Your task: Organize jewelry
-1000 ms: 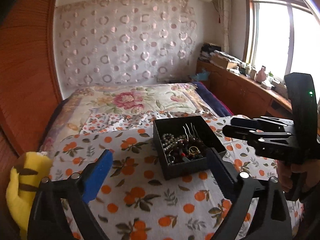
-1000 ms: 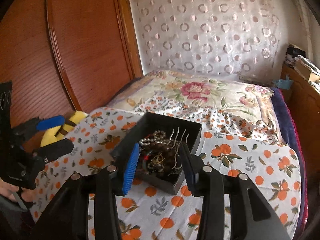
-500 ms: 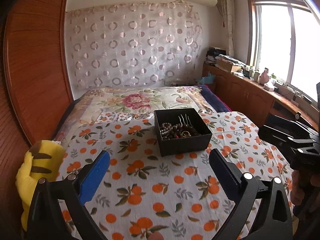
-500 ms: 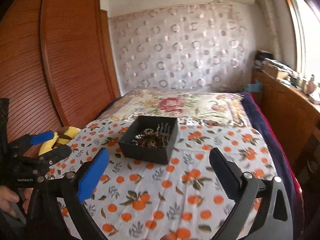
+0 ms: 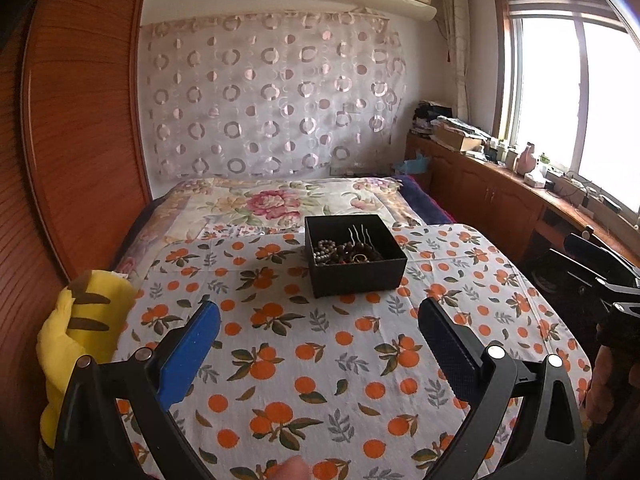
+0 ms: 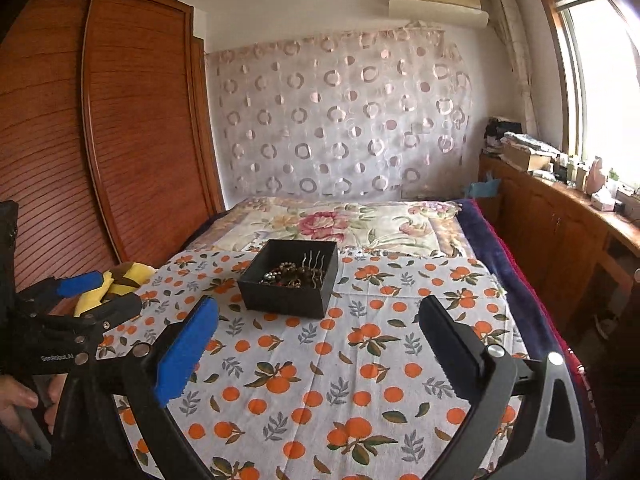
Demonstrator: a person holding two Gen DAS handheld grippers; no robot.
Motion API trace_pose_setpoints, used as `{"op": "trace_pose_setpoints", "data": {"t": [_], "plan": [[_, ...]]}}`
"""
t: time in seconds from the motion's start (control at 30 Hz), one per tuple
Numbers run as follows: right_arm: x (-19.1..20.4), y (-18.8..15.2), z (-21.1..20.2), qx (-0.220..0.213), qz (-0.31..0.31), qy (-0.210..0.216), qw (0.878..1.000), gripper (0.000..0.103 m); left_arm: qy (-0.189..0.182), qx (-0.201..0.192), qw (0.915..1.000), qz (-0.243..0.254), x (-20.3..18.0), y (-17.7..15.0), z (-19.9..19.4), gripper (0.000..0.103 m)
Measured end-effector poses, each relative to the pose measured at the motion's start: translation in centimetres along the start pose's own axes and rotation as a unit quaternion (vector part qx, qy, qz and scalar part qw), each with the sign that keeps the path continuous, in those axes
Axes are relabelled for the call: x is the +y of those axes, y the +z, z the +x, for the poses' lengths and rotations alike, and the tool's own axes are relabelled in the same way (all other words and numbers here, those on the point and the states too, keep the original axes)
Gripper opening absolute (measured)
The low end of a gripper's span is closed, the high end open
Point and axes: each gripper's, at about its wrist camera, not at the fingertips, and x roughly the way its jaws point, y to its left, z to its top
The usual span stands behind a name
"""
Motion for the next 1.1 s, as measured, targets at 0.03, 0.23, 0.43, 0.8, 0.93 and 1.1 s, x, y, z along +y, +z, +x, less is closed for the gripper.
{"op": "trace_pose_setpoints", "data": {"t": [0.03,0.23,0.43,0.8,0.93,1.1], "plan": [[0.07,-0.03,0.00,0.000,-0.002,0.000,1.000,0.101,0.000,0.000,1.0000,0.000,-0.02,0.02,-0.02,0.096],[0.17,-0.23,0.22,0.003,-0.002,-0.002,1.000,0.101,0.000,-0.009,1.0000,-0.002,-0.11,-0.02,-0.41,0.096],[0.04,-0.74,0.73,0.009,0.000,-0.005,1.000,0.101,0.005,-0.016,0.9999,0.001,-0.24,-0.11,-0.79,0.096],[-0.02,-0.90,0.87,0.009,0.001,-0.004,1.000,0.101,0.005,-0.015,0.9999,-0.002,-0.26,-0.18,-0.83,0.096],[-0.06,-0.89,0.91,0.009,0.000,-0.006,1.000,0.101,0.006,-0.015,0.9999,0.000,-0.16,-0.10,-0.81,0.096],[0.03,-0.82,0.86,0.009,0.001,-0.004,1.000,0.101,0.005,-0.015,0.9999,0.000,-0.21,-0.15,-0.84,0.096]]}}
